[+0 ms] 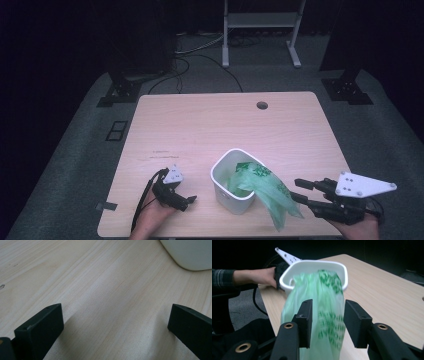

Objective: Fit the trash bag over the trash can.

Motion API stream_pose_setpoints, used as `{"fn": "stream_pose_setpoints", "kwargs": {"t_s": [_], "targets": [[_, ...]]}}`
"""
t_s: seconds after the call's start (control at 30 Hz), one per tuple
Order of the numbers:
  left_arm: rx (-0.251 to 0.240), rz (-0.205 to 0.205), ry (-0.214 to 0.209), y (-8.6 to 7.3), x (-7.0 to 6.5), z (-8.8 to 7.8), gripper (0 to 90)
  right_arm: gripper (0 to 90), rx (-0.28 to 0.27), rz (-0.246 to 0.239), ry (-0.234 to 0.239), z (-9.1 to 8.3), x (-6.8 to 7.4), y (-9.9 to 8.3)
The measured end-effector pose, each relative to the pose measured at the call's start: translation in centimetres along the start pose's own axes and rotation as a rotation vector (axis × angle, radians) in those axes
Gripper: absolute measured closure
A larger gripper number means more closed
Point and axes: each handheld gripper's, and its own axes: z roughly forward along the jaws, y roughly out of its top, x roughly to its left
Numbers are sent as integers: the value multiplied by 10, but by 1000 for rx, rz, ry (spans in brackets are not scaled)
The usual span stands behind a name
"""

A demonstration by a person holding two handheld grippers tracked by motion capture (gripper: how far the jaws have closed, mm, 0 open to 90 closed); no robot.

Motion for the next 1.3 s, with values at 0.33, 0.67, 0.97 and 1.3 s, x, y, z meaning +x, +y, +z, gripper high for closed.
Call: {"fn": "stream_pose_setpoints", "kwargs": {"t_s": [0.33,0.67,0.97,1.3], "targets": [[0,0,0,0,0,0,0,583,20,52,13,-10,10,-33],[0,0,0,0,0,0,0,615,77,78,33,-5,14,-51],[10,-2,4,0,1,-2,0,900,79,72,35,-5,13,-52],[-42,23,-48,22,-7,-24,0,900,38,29,33,0,6,-25]]}}
